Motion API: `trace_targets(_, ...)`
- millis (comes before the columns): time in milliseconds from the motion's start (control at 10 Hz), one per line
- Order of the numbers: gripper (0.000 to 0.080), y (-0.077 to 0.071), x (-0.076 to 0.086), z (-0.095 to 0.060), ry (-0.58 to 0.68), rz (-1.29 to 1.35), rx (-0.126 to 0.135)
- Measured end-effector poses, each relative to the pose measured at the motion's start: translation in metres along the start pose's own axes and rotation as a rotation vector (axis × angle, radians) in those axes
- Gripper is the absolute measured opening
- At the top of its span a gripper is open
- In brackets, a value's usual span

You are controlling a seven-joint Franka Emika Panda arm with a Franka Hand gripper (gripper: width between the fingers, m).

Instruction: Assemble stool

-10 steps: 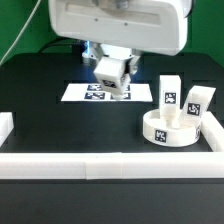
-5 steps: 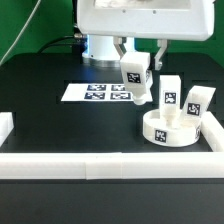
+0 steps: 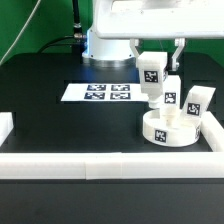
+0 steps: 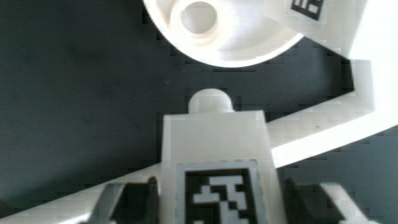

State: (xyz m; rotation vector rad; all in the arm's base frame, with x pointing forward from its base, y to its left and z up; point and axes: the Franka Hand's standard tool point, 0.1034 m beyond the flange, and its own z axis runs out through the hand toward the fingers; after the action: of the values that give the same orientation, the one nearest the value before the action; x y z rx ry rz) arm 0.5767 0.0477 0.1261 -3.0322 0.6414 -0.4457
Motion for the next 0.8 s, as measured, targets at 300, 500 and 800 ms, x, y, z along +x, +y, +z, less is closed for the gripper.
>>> trace_targets(300,0.0334,-0.004,-0.012,0.006,-0.006,-0.036,-0.01)
trace_targets(500,0.0334,-0.007,-0.015,0.007,-0.01,-0.043,-0.012)
trace_targets(800,0.0334,-0.008,-0.016,0.009,0.007,-0.047,-0.007)
